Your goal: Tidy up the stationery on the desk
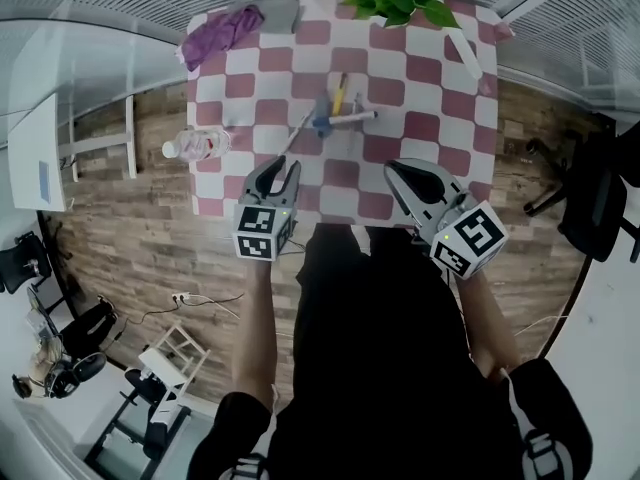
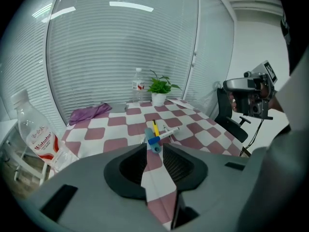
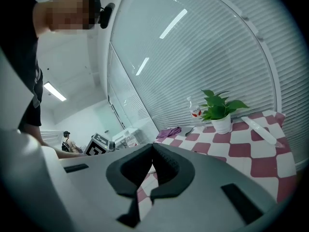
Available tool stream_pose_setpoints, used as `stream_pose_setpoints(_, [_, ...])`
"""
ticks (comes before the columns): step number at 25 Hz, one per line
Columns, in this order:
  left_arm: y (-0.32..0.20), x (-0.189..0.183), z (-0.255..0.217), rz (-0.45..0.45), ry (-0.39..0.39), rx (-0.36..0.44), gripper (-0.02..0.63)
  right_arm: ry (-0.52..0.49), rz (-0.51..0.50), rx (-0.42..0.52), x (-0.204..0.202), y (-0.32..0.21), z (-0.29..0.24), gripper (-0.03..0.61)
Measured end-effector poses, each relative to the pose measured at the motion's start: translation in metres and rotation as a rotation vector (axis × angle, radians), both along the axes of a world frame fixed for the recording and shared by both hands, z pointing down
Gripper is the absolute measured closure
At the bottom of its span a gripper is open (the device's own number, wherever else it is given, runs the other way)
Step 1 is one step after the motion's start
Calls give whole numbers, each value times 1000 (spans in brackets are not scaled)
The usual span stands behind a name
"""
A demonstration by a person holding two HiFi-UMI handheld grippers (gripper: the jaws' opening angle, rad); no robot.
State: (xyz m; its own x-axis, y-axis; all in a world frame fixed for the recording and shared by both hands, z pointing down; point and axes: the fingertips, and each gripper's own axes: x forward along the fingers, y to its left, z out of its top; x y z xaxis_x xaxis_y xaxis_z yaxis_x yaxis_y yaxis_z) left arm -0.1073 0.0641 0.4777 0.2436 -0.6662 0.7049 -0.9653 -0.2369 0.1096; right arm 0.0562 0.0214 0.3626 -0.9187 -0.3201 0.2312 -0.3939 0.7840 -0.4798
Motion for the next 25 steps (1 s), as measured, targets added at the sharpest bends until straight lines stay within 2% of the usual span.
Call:
stream_pose_setpoints(4, [-6, -12, 22, 7, -26, -29, 502, 24, 10, -8, -1, -1, 3, 557])
stream_pose_setpoints(11, [-17, -30, 60, 84, -76, -85, 502, 66, 94, -5, -5, -7, -4, 557])
stream_pose_setpoints(19, [-18, -34, 103, 193, -77, -140, 503, 85, 161, 1, -36, 1, -12, 557])
stream_pose_setpoints(25, [-11, -40, 122, 217, -70, -187, 503, 112, 201, -17, -52, 15, -8, 557])
